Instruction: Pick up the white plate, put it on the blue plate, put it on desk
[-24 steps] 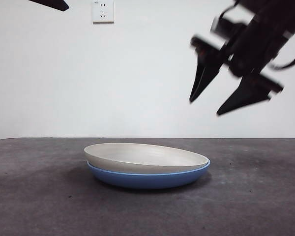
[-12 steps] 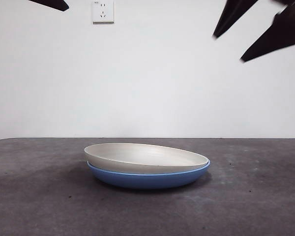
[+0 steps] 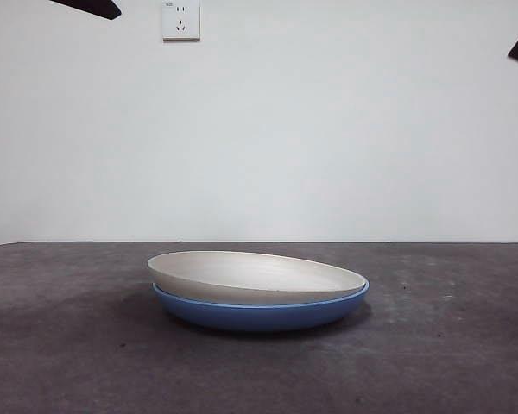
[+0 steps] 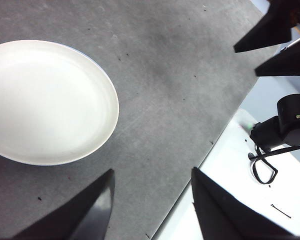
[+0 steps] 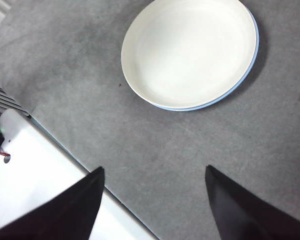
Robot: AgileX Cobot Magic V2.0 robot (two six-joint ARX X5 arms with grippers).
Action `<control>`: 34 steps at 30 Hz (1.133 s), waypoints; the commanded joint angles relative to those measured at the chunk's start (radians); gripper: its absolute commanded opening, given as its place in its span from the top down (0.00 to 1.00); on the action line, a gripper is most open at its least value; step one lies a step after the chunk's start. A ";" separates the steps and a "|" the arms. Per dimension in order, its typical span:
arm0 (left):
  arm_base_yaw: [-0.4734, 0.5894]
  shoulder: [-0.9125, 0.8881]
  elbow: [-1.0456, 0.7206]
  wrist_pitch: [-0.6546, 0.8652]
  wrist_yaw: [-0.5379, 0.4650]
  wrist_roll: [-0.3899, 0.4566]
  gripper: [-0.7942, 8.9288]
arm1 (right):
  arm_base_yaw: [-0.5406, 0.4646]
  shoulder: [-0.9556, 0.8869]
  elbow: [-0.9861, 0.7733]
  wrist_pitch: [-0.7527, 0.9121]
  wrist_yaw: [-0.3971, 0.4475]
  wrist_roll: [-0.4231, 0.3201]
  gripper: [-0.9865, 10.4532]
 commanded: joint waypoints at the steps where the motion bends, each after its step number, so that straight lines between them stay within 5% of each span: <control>1: -0.007 0.008 0.011 0.010 0.003 0.011 0.66 | 0.006 -0.012 0.019 0.005 -0.002 -0.019 0.64; 17: -0.007 0.008 0.011 0.010 0.003 0.011 0.67 | 0.006 -0.023 0.019 0.005 -0.002 -0.024 0.64; 22: -0.007 0.008 0.011 0.010 0.003 0.011 0.91 | 0.006 -0.023 0.019 -0.004 -0.002 -0.032 0.90; 34: -0.007 0.008 0.011 0.012 0.003 0.011 0.91 | 0.006 -0.023 0.019 0.021 -0.002 -0.048 0.91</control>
